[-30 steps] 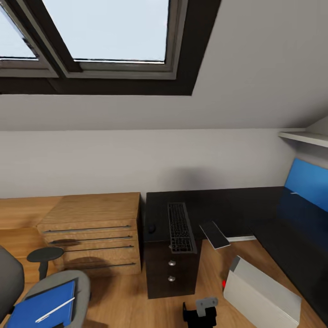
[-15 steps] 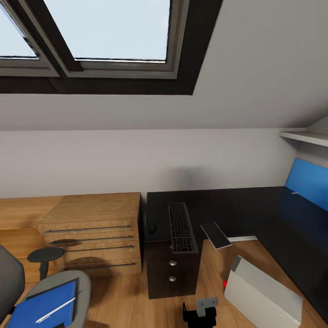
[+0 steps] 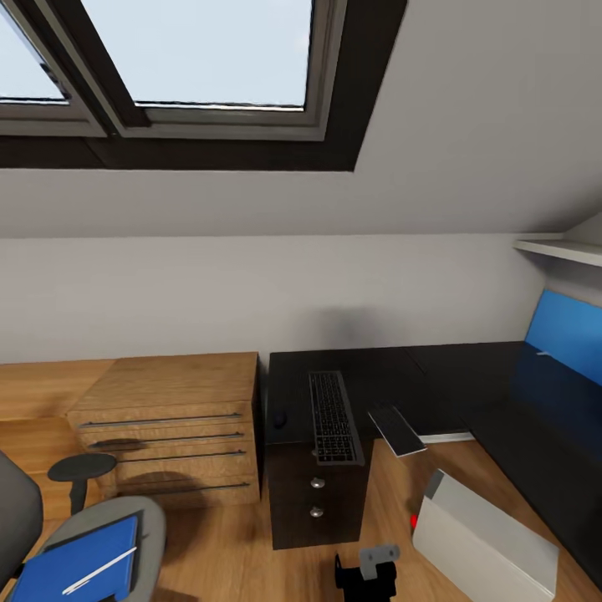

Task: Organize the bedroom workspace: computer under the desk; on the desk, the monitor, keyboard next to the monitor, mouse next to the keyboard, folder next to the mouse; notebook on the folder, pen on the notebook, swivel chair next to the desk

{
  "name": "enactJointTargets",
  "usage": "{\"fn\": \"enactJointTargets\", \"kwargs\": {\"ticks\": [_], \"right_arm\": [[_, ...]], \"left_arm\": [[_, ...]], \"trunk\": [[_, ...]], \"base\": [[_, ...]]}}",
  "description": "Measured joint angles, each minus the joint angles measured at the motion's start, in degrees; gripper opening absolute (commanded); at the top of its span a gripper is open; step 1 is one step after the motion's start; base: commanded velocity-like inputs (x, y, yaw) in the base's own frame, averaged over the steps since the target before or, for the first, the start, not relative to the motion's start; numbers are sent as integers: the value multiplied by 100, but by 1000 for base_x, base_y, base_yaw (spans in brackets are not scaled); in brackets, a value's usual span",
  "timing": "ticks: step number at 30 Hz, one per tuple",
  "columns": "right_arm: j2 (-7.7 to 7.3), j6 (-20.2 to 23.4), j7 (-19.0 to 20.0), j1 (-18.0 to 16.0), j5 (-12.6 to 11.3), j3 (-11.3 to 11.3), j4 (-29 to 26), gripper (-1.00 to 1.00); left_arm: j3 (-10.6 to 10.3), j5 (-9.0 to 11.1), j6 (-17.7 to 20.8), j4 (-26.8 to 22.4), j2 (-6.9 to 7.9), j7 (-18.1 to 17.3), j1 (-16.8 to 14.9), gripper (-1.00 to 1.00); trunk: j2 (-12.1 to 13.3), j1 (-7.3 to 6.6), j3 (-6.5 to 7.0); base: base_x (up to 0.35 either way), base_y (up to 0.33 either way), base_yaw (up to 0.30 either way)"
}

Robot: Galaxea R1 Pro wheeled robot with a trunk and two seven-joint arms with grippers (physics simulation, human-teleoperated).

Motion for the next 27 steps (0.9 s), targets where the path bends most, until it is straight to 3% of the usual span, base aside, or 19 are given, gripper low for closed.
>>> {"fn": "enactJointTargets", "kwargs": {"ticks": [3, 6, 9, 11, 12, 15, 16, 17, 18, 20, 21, 23, 24, 27], "right_arm": [[5, -118, 1, -1, -1, 7, -19, 100], [12, -186, -9, -3, -1, 0, -90, 100], [10, -195, -6, -3, -39, -43, -424, 100], [-1, -191, -6, -3, -153, -157, -807, 100], [-13, -189, -6, -6, -290, -289, -1081, 100], [-48, -182, -7, -9, -612, -613, -1518, 100], [-85, -164, -4, -12, -877, -882, -1768, 100], [-101, -148, -1, -16, -1032, -1034, -1883, 100], [-123, -90, 3, -22, -1335, -1315, -2068, 100], [-135, 14, 7, -32, -1644, -1574, -2238, 100], [-144, 159, 7, -44, -1928, -1772, -2402, 100], [-150, 355, 8, -54, -2209, -1920, -2583, 100], [-158, 571, 12, -61, -2467, -2015, -2768, 100], [-185, 1098, 210, -70, -3202, -2153, -3251, 100]], "left_arm": [[-9, -1, 11, -167, 1, -7, 0, 100], [1, 3, 93, -709, -6, -10, -1, 100], [17, 13, 424, -1436, -6, -4, -1, 100], [28, 12, 1020, -2092, -5, 20, -1, 100], [29, 26, 1560, -2562, -3, 37, -3, 100], [33, 84, 2462, -3342, -1, 59, -3, 100], [46, 126, 3009, -3816, 0, 67, -3, 100], [58, 162, 3255, -4064, 0, 70, -2, 100], [82, 238, 3627, -4458, 1, 73, -2, 100], [103, 341, 3903, -4824, 4, 75, -1, 100], [117, 467, 4081, -5133, 8, 76, -2, 100], [139, 624, 4201, -5454, 13, 82, -1, 100], [205, 807, 4274, -5739, 14, 105, -2, 100], [690, 1541, 4369, -6285, 12, 384, -1, 100]], "trunk": [[-121, 66, -54], [-242, 132, -108], [-362, 198, -162], [-443, 242, -198], [-483, 264, -215], [-603, 330, -270], [-643, 352, -287], [-683, 374, -306], [-724, 396, -323], [-804, 440, -360], [-844, 462, -378], [-925, 506, -414], [-965, 528, -432], [-1085, 594, -486]], "base": [[0, 0, 0], [0, 0, 0], [0, 0, 0], [0, 0, 0], [0, 0, 0], [0, 0, 0], [0, 0, 0], [0, 0, 0], [0, 0, 0], [0, 0, 0], [0, 0, 0], [0, 0, 0], [0, 0, 0], [0, 0, 0]]}}
